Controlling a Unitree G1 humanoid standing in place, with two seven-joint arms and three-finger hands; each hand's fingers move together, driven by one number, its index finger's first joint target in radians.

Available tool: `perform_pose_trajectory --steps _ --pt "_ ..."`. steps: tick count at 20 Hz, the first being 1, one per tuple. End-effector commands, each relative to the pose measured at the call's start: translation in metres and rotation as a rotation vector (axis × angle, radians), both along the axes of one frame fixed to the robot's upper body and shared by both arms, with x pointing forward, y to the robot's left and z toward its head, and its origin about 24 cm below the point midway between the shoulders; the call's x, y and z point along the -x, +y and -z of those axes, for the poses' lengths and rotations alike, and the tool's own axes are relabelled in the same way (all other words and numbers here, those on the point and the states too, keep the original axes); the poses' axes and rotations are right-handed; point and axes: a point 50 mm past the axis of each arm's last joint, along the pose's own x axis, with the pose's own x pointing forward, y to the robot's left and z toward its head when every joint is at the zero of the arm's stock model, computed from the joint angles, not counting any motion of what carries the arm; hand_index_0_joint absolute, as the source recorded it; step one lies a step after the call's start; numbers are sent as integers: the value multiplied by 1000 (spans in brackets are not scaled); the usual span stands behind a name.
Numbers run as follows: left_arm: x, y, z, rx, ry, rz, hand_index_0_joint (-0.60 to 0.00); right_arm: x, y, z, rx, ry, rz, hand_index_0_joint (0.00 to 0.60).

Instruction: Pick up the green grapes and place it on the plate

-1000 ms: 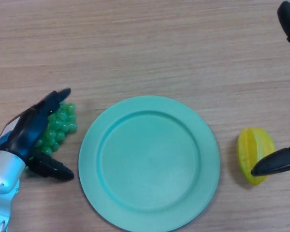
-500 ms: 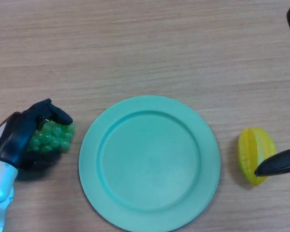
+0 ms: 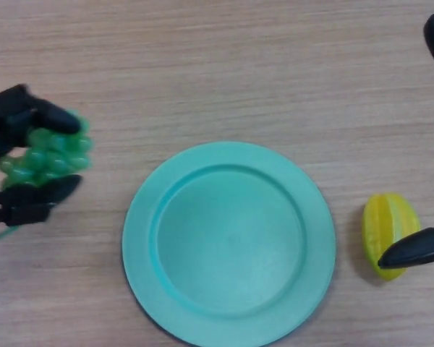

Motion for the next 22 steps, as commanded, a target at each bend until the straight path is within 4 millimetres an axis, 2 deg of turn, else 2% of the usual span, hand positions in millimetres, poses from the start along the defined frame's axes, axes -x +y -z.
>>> perform_pose_trajectory --steps 1,4,5,6,9,10,11,12,13,14,15,18,22 --pt "19 -23 -32 2 -120 112 -600 18 -2 -29 -27 -242 -12 0" --pt "28 -45 -37 44 -118 198 -600 18 -3 -30 -25 -238 -13 0" --pt "33 -55 -39 -8 -143 239 -600 18 -3 -30 -28 -237 -14 0" --pt "34 -59 -39 -36 -148 251 -600 18 -4 -30 -27 -237 -13 0" --pt "37 -68 -44 41 -211 321 -600 18 -5 -29 -23 -238 -7 0" --pt "37 -68 -44 45 -211 324 -550 18 -5 -29 -23 -238 -7 0" --pt "37 -69 -44 49 -209 329 -400 18 -5 -29 -22 -238 -6 0" --pt "37 -70 -44 52 -206 334 -300 18 -5 -30 -21 -238 -6 0" --pt "38 -72 -43 56 -202 346 -150 18 -5 -29 -18 -238 -4 0" --pt "38 -73 -43 57 -199 355 -50 18 -4 -30 -14 -237 -2 0" --pt "38 -74 -43 50 -204 355 0 17 -4 -30 -10 -238 0 0" --pt "37 -71 -46 24 -235 331 0 16 -3 -29 -3 -239 1 0" --pt "44 -53 -62 71 -289 291 0 15 -2 -29 5 -236 3 0"
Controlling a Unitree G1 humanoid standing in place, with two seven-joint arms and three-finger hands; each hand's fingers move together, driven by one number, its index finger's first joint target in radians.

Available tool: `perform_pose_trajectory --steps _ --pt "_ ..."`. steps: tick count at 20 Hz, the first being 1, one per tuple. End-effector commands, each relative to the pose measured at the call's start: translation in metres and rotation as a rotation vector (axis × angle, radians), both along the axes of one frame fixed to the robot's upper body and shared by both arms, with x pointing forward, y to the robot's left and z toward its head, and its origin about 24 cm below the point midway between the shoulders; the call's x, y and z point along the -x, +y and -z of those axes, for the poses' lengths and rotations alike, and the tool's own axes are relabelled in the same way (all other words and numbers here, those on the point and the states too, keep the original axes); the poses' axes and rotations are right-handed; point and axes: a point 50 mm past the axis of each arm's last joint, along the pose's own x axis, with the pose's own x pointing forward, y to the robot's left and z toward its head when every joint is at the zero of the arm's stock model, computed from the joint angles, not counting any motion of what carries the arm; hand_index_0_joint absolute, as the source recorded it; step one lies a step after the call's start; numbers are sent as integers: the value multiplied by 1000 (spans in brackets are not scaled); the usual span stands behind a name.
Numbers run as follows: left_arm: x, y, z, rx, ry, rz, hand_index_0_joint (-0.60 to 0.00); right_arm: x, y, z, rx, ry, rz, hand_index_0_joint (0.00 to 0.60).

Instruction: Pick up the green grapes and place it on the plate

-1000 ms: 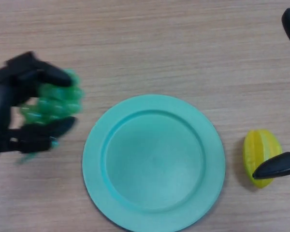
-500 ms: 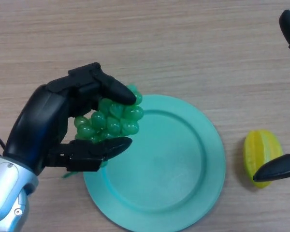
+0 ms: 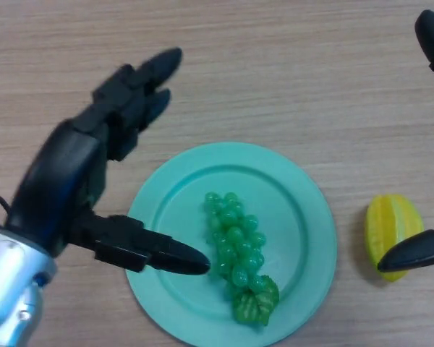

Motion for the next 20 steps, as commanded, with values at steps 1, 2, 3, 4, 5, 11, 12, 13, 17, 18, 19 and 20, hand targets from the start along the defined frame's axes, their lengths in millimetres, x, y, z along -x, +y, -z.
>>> perform_pose_trajectory --steps 1,2,3,4,5,11,12,13,17,18,19,20 --pt "20 20 -40 46 -240 -51 0 14 -4 -27 28 -228 43 0" --pt "22 25 -43 71 -243 -49 0 14 -4 -28 29 -230 43 0" --pt "25 34 -47 116 -248 -46 0 14 -4 -28 31 -229 43 0" --pt "26 40 -48 141 -255 -51 0 14 -4 -28 32 -230 43 0" --pt "27 50 -51 186 -266 -58 0 14 -4 -28 31 -230 42 0" --pt "29 75 -52 232 -310 -104 0 13 0 -33 34 -253 41 0" --pt "30 76 -52 227 -313 -109 0 12 1 -33 33 -256 40 0" --pt "30 77 -52 221 -321 -116 0 11 3 -34 32 -261 38 0" --pt "31 75 -52 201 -327 -125 0 9 5 -35 31 -265 32 0" --pt "31 75 -52 200 -325 -126 0 9 5 -35 29 -265 32 0" --pt "30 74 -52 195 -325 -129 0 9 5 -34 27 -265 34 0" --pt "30 73 -52 190 -327 -130 0 9 5 -34 27 -264 34 0"
